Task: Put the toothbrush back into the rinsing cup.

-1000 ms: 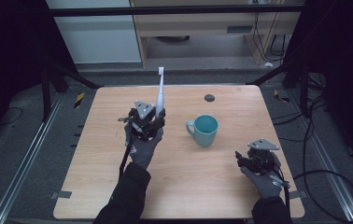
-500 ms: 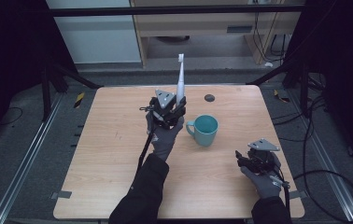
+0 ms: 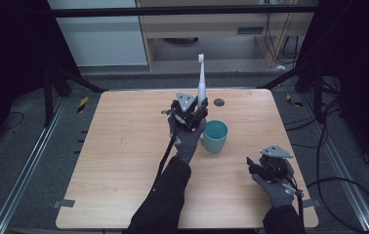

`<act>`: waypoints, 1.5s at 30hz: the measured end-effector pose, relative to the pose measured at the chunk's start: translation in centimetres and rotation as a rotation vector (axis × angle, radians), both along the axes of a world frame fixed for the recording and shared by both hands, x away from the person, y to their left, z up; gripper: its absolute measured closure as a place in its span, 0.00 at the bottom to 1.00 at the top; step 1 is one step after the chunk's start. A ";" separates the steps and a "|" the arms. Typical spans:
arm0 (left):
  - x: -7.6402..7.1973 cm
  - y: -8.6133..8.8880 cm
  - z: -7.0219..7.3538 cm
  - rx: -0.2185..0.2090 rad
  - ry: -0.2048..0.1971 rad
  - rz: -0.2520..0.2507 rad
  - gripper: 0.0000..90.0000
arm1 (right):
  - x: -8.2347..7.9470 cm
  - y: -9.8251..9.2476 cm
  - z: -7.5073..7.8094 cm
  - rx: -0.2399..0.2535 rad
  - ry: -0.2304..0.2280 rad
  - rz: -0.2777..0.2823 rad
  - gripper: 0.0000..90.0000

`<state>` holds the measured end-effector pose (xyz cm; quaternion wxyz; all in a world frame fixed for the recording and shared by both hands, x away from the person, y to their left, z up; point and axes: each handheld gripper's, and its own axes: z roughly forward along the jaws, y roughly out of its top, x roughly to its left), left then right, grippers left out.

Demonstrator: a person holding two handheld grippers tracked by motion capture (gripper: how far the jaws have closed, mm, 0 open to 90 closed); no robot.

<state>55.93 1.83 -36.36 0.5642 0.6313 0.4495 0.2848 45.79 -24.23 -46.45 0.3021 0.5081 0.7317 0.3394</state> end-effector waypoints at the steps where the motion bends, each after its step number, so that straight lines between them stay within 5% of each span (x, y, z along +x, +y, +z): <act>1: 0.0 -0.2 -0.1 0.001 0.000 -0.001 0.73 | 0.0 0.0 0.0 0.001 0.000 -0.001 0.38; 18: 0.8 -2.7 -3.1 -0.001 0.011 -0.021 0.73 | 0.0 0.2 -0.1 0.001 0.003 0.004 0.38; 45: 0.0 -3.7 -8.5 0.050 0.040 -0.011 0.73 | 0.1 0.2 -0.2 -0.004 0.003 0.013 0.38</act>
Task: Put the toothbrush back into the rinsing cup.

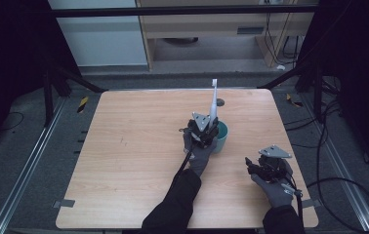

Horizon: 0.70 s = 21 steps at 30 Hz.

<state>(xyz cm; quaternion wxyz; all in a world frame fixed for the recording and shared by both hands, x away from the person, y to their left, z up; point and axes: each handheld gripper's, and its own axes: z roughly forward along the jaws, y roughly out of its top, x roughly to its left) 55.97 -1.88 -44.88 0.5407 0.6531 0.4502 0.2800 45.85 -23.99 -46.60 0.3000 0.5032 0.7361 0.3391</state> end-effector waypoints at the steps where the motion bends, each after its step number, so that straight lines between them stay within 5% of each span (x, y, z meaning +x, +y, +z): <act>1: 0.0 -0.1 -0.1 -0.001 0.001 -0.003 0.73 | 0.0 0.0 0.0 0.000 0.000 -0.001 0.38; 18: -0.8 -0.5 -1.3 0.061 0.017 -0.049 0.73 | 0.0 0.0 0.1 -0.003 0.000 -0.007 0.37; 21: -0.9 -0.2 -1.3 0.044 0.018 -0.062 0.71 | 0.0 0.0 0.1 -0.005 -0.001 -0.008 0.37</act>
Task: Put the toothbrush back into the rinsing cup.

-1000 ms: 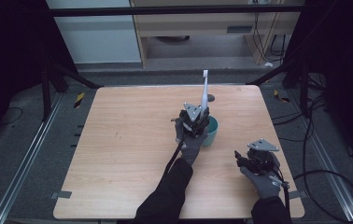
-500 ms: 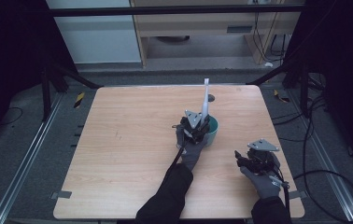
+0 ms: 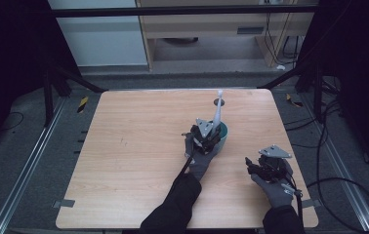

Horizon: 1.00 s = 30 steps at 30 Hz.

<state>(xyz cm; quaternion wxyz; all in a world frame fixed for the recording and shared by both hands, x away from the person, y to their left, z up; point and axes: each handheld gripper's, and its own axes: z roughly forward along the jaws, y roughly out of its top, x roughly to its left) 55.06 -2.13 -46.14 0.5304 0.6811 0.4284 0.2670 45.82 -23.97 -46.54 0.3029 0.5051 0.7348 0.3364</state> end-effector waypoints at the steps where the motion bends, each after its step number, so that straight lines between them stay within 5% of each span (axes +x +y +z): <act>1: -0.1 0.1 0.1 -0.008 0.001 -0.011 0.70 | 0.0 0.0 0.0 -0.002 -0.001 0.001 0.37; 9: -2.2 1.8 1.6 0.018 -0.023 -0.096 0.58 | 0.0 -0.1 0.1 0.002 -0.008 -0.006 0.36; 17: -4.2 7.8 4.0 0.048 0.050 -0.167 0.50 | -0.2 -0.3 0.3 0.020 -0.011 -0.018 0.33; 24: -6.0 14.4 4.5 0.105 0.105 -0.143 0.46 | -0.4 -0.4 0.2 0.016 -0.020 -0.022 0.31; 30: -7.6 19.1 3.0 0.156 0.158 -0.086 0.43 | -0.4 -0.4 -0.1 0.018 -0.020 -0.022 0.29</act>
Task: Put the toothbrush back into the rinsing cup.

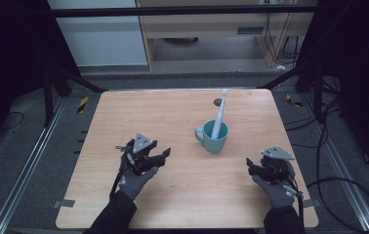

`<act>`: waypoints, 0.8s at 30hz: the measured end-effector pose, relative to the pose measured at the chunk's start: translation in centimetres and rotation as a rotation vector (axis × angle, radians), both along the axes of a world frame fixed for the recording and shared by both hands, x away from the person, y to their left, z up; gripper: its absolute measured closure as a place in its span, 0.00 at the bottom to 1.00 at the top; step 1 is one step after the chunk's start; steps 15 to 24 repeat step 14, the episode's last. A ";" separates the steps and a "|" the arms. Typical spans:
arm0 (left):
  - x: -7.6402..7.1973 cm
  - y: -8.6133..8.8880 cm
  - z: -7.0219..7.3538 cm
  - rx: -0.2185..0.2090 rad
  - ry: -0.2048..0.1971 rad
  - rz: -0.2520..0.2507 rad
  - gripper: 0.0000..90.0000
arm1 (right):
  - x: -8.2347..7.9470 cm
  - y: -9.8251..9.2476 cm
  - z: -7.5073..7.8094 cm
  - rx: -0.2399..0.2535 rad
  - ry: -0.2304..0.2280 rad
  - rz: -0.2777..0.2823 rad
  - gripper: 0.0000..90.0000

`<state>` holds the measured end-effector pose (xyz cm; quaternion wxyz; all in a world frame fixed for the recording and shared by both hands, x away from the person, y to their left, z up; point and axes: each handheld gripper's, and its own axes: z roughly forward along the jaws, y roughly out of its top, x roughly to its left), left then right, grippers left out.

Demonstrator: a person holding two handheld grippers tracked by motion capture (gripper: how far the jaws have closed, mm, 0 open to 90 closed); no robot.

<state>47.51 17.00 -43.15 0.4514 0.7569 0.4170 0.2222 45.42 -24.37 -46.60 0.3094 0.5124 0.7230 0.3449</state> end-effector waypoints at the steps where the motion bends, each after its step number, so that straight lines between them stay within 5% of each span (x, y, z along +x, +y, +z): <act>1: -0.1 0.6 -0.3 0.001 0.012 0.006 0.43 | 0.0 0.0 0.0 -0.001 -0.002 0.001 0.29; 6: -1.3 4.0 -2.2 0.025 0.055 0.057 0.42 | 0.0 0.0 -0.2 -0.009 -0.003 -0.004 0.28; 13: -2.2 7.0 -2.9 0.059 0.064 0.114 0.40 | -0.1 0.0 -0.4 -0.013 -0.003 -0.003 0.28; 24: -2.2 7.0 -2.9 0.059 0.064 0.114 0.40 | -0.1 0.0 -0.4 -0.012 -0.002 -0.003 0.28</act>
